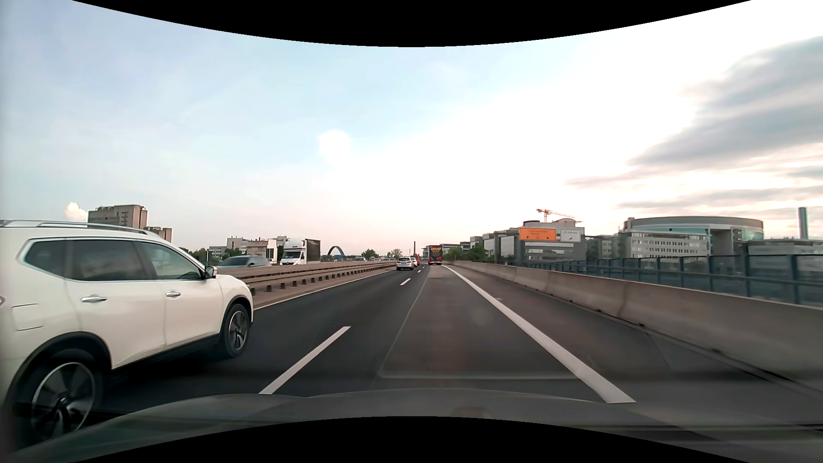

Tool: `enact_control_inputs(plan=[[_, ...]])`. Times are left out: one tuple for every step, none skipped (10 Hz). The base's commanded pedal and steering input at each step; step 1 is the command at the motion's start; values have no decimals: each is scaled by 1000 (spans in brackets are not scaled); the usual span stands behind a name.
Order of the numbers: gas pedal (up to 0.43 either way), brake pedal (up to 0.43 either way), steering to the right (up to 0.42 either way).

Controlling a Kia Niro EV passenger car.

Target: Follow the waypoints while adhering to traffic rules and regulations

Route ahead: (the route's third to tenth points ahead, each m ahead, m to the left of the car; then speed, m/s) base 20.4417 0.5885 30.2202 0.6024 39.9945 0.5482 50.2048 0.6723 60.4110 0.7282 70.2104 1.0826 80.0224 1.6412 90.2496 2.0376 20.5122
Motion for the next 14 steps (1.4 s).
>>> enact_control_inputs(plan=[[157,0,-2],[157,0,-2],[157,0,-2],[157,0,-2],[157,0,-2],[157,0,-2],[157,0,-2],[157,0,-2],[157,0,-2],[157,0,-2],[157,0,-2],[157,0,-2],[157,0,-2],[157,0,-2]])
